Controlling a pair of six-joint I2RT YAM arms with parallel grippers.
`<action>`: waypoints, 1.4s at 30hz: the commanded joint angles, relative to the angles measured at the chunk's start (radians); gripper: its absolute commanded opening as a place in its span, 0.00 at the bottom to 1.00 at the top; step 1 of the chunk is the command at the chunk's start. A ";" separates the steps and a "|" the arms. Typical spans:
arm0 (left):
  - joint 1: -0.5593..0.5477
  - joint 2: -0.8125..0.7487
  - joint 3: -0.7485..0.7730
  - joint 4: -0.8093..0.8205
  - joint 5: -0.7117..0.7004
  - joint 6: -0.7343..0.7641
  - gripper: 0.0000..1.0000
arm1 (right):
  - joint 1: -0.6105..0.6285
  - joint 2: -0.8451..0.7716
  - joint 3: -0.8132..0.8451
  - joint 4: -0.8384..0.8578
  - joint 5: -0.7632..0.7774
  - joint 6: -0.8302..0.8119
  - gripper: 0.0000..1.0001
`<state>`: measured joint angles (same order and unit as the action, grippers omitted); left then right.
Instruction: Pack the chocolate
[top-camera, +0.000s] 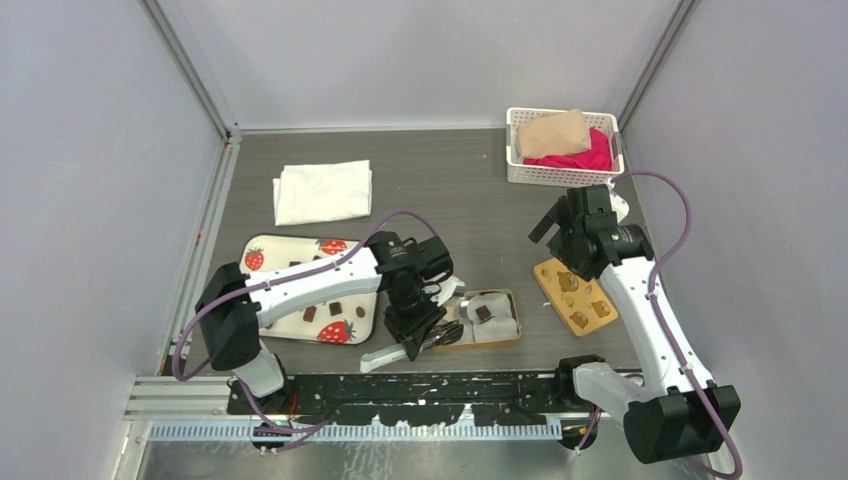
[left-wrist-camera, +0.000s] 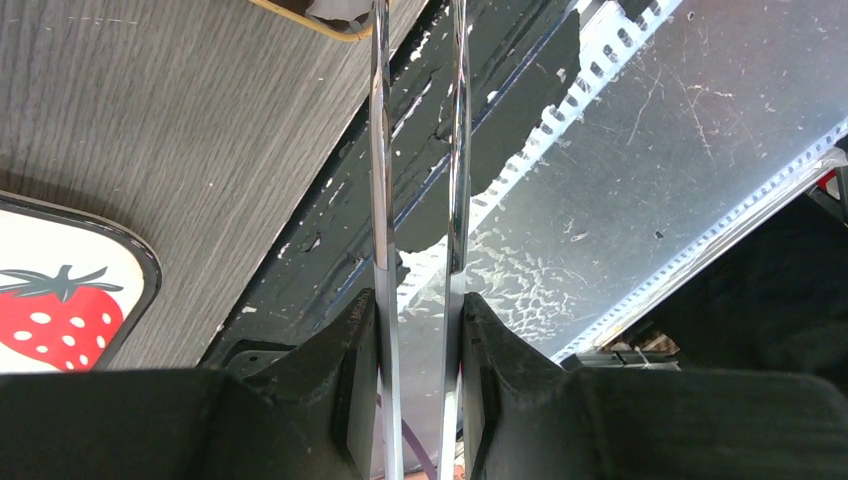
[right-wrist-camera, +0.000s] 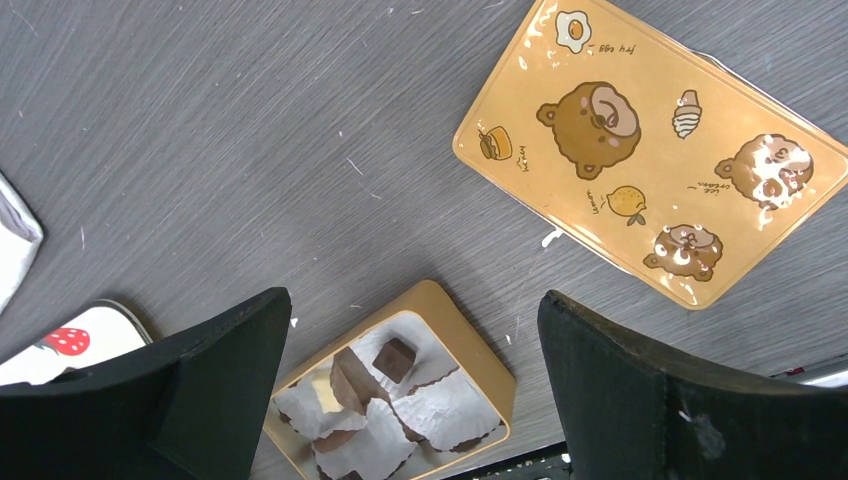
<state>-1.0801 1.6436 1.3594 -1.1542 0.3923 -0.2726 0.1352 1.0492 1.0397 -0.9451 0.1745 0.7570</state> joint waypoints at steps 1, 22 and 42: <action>-0.001 -0.006 0.021 0.033 -0.004 -0.008 0.01 | -0.002 -0.017 0.002 0.011 0.016 -0.016 0.99; -0.001 -0.019 -0.008 0.014 -0.029 -0.016 0.31 | -0.003 0.029 0.017 0.034 0.004 -0.015 0.99; 0.000 -0.053 0.036 -0.005 -0.071 -0.014 0.26 | -0.002 0.021 0.005 0.038 0.010 -0.001 0.99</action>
<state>-1.0801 1.6447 1.3499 -1.1389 0.3405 -0.2874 0.1352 1.0805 1.0393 -0.9417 0.1738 0.7551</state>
